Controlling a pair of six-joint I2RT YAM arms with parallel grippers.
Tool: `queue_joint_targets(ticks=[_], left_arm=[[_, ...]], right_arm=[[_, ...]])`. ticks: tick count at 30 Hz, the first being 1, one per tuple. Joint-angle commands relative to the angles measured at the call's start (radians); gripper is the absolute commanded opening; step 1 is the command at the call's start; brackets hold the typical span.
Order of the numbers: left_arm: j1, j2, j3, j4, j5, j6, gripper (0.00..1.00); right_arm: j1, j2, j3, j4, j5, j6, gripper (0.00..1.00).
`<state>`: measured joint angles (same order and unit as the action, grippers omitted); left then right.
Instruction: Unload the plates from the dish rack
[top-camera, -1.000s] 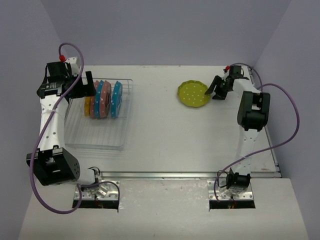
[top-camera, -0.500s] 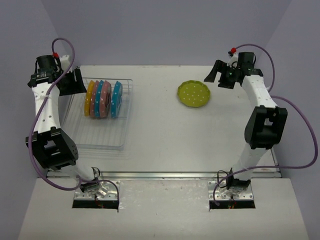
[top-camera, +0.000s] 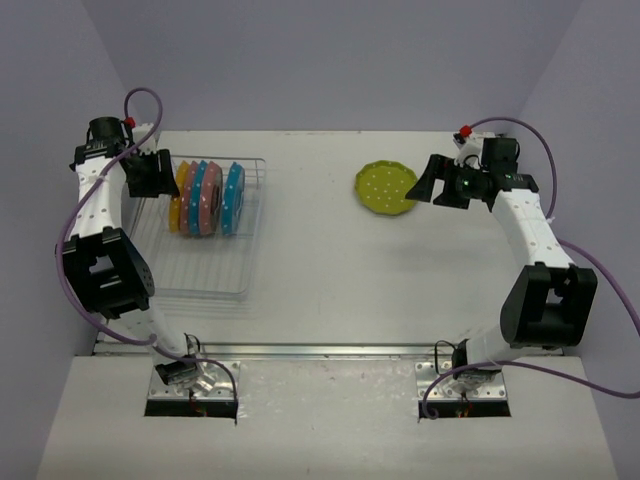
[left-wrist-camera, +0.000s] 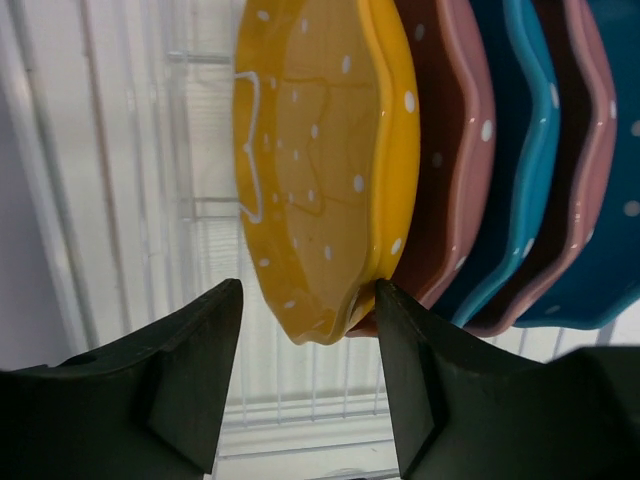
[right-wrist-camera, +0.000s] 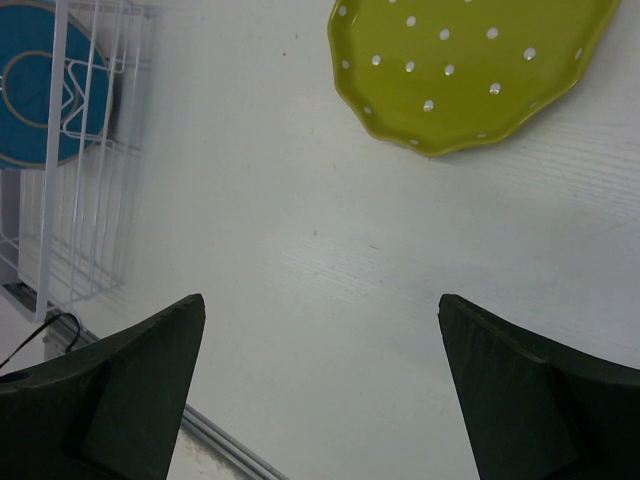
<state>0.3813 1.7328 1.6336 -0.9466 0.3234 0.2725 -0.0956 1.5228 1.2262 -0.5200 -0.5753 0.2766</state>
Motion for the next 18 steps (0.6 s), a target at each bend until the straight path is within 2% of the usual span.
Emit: queue_joint_targets(ticks=[1,10,18], left_arm=[[0.009,0.027,0.027,0.017,0.048,0.034,0.51],[-0.016,-0.008,-0.024,0.075,0.045,0.048,0.49],[-0.033,0.011,-0.023,0.084,0.104,0.043,0.52]], right_arm=[[0.002,-0.031,-0.013,0.026,-0.027,-0.036,0.99],[0.004,0.022,0.004,0.021,-0.070,0.018,0.99],[0.004,0.028,0.003,0.017,-0.088,0.024,0.99]])
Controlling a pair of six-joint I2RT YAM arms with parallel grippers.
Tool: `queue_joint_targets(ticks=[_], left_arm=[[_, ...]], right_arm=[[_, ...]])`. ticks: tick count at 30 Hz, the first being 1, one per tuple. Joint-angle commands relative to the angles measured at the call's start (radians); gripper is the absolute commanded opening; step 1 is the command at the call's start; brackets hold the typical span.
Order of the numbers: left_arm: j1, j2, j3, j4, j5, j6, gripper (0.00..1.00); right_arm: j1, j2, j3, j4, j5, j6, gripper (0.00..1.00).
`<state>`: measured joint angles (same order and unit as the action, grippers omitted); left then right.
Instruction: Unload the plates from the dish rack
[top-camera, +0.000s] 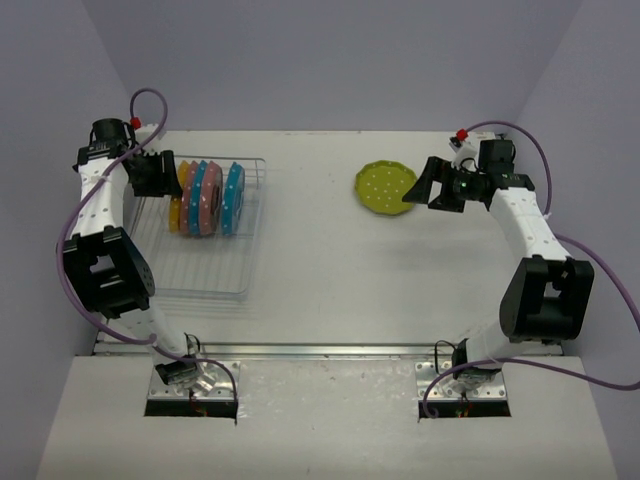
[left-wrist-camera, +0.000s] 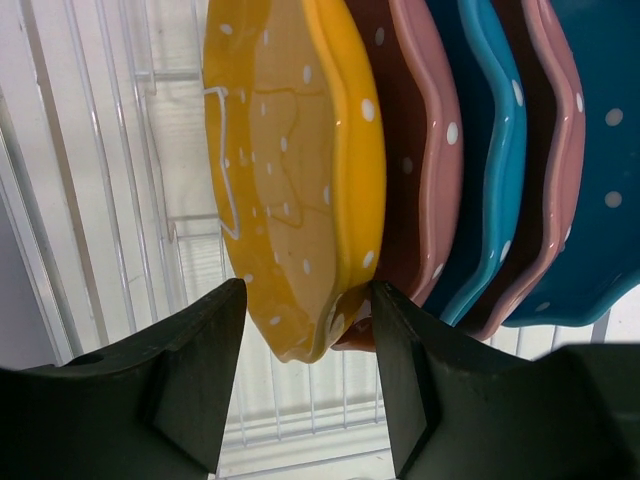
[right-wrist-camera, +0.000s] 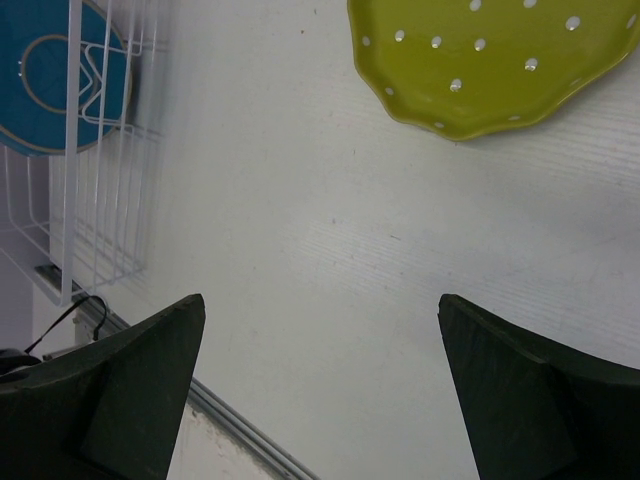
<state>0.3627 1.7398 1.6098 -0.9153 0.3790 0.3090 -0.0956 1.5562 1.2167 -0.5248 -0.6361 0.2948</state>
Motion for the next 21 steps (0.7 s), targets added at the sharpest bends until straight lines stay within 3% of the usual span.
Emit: queue_joint_targets(ticks=[1,7,15,20,21], left_arm=[[-0.016,0.006,0.003,0.055,0.050,0.003,0.52],[-0.045,0.002,-0.037,0.100,-0.012,-0.002,0.54],[-0.109,-0.083,-0.218,0.323,-0.315,0.000,0.42],[-0.108,-0.073,-0.223,0.331,-0.291,-0.014,0.38],[-0.108,-0.069,-0.220,0.324,-0.276,-0.020,0.33]], right_arm=[[0.004,-0.006,0.012,0.021,-0.027,0.004,0.99],[0.003,0.000,0.009,0.022,-0.032,0.008,0.99],[0.004,0.004,0.005,0.025,-0.045,0.022,0.99],[0.004,-0.002,-0.003,0.023,-0.050,0.023,0.99],[0.002,-0.005,-0.005,0.023,-0.051,0.023,0.99]])
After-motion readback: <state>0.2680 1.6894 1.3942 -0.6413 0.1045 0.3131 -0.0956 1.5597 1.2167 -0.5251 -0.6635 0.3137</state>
